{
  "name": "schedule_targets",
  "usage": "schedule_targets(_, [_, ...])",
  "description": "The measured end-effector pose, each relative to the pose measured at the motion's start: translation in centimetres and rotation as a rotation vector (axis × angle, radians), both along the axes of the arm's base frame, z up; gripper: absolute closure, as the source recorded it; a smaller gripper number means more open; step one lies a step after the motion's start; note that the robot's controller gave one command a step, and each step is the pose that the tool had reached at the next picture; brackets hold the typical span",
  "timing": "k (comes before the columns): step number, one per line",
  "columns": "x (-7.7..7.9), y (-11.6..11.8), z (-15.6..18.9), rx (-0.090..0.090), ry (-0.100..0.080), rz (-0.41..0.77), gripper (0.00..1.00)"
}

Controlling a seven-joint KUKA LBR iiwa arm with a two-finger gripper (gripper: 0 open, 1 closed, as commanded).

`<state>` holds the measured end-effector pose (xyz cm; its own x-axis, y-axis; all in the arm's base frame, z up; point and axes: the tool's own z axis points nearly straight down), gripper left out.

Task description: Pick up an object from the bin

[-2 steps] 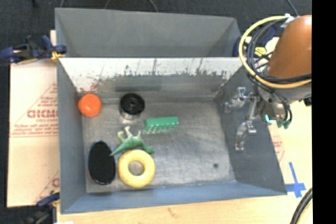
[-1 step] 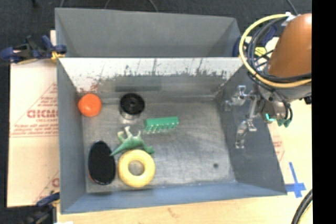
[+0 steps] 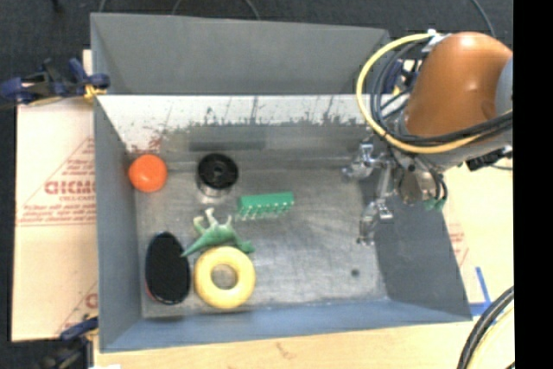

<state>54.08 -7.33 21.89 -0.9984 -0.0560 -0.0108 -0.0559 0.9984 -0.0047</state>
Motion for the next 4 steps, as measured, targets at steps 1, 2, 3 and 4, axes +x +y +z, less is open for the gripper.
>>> schedule_targets(1, [-2.4, 4.1, -5.8, 0.003, 0.005, 0.168, 0.00])
schedule_targets(2, [-1.6, 6.3, -7.5, 0.005, 0.021, 0.192, 0.00])
schedule_targets(3, [-2.8, 9.3, -10.4, 0.001, 0.001, 0.304, 0.00])
schedule_targets(4, [-2.4, 13.7, -13.7, 0.002, 0.005, 0.377, 1.00])
